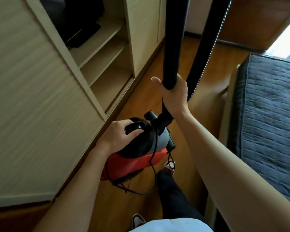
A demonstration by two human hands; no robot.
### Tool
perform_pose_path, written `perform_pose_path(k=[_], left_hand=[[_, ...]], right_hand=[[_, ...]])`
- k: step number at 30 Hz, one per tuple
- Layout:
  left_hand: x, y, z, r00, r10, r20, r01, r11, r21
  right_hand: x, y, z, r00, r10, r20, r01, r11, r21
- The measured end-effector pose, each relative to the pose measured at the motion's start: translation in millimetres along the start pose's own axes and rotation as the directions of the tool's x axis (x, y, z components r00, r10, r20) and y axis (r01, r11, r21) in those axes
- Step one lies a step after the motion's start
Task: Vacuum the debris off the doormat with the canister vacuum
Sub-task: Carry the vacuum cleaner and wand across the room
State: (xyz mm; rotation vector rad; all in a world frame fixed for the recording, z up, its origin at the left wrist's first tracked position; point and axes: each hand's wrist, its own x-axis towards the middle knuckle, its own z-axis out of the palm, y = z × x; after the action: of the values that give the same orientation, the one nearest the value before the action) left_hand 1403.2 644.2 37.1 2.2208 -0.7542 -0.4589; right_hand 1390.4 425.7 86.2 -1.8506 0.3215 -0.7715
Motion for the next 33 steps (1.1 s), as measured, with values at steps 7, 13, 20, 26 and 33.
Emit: perform_pose_path(k=[7,13,20,26,33], left_hand=[[147.4,31.7,20.5,0.998,0.030,0.063,-0.032,0.999,0.032],[261.2,77.4,32.6,0.992,0.093,0.090,-0.101,0.991,0.084],[357.6,110.2,43.6,0.982,0.165,0.092,-0.177,0.974,0.141],[439.1,120.3,50.5,0.970,0.209,0.125,-0.226,0.964,0.139],[563.2,117.1,50.0,0.948,0.253,0.194,-0.285,0.946,0.155]], right_hand=[[118.8,62.0,-39.7,0.999,0.012,-0.042,-0.012,1.000,-0.001],[208.3,108.6,-82.1,0.993,0.038,-0.110,-0.034,0.999,0.037],[286.0,145.1,-117.8,0.979,0.070,-0.192,-0.062,0.997,0.045],[347.7,178.9,-133.4,0.967,0.096,-0.237,-0.088,0.995,0.042],[441.2,224.9,-124.6,0.944,0.118,-0.308,-0.130,0.991,-0.020]])
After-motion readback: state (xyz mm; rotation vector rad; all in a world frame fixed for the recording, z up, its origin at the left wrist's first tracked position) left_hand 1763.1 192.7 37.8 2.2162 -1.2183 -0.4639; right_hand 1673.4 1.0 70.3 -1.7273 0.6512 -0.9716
